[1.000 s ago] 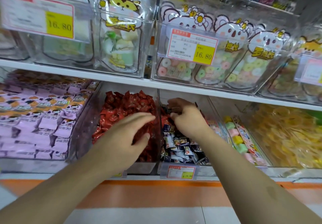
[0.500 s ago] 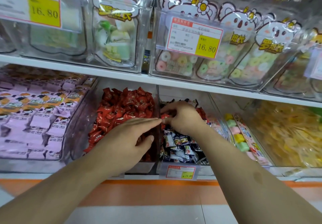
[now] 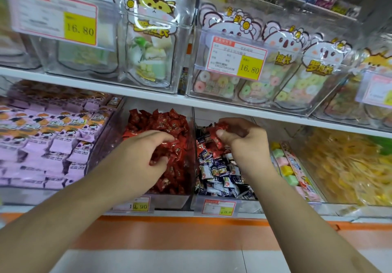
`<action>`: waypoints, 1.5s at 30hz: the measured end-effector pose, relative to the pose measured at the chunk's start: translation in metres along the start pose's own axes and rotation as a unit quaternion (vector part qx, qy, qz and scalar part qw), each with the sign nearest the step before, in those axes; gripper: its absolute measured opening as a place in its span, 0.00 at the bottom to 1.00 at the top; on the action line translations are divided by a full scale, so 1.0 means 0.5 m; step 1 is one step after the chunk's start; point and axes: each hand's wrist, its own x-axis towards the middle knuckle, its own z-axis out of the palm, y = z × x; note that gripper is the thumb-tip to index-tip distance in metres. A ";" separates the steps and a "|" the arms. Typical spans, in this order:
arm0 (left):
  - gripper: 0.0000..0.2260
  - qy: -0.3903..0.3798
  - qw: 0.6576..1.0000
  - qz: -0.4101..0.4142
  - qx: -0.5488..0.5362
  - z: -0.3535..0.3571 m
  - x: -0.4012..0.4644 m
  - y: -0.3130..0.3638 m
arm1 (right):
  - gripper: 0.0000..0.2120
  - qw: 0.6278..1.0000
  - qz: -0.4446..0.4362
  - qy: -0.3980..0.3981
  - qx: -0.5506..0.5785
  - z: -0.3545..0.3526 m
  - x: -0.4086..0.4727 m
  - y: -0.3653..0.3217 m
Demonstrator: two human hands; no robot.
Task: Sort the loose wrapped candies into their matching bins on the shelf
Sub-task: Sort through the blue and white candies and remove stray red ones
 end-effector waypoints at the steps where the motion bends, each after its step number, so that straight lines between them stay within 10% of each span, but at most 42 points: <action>1: 0.19 0.008 1.000 -0.012 -0.001 -0.008 -0.001 -0.002 | 0.11 1.000 0.003 -0.013 0.013 0.006 -0.009 -0.011; 8: 0.17 0.049 0.998 -0.039 -0.001 -0.030 -0.003 -0.005 | 0.12 0.981 -0.001 -0.189 -0.053 0.070 -0.059 -0.072; 16: 0.23 -0.041 0.998 0.050 -0.014 0.019 -0.004 0.014 | 0.13 0.976 -0.025 -0.051 -0.212 0.010 -0.013 -0.008; 24: 0.25 -0.093 0.991 0.094 0.013 0.066 -0.003 0.019 | 0.18 0.885 -0.018 -0.190 -0.424 0.002 -0.013 0.030; 35: 0.21 0.007 1.000 0.019 -0.002 0.036 -0.002 0.017 | 0.08 0.953 -0.047 -0.015 -0.298 -0.012 -0.030 -0.012; 45: 0.20 0.037 0.999 0.000 -0.031 0.005 -0.016 0.010 | 0.14 0.956 -0.016 -0.119 -0.268 0.035 -0.015 -0.012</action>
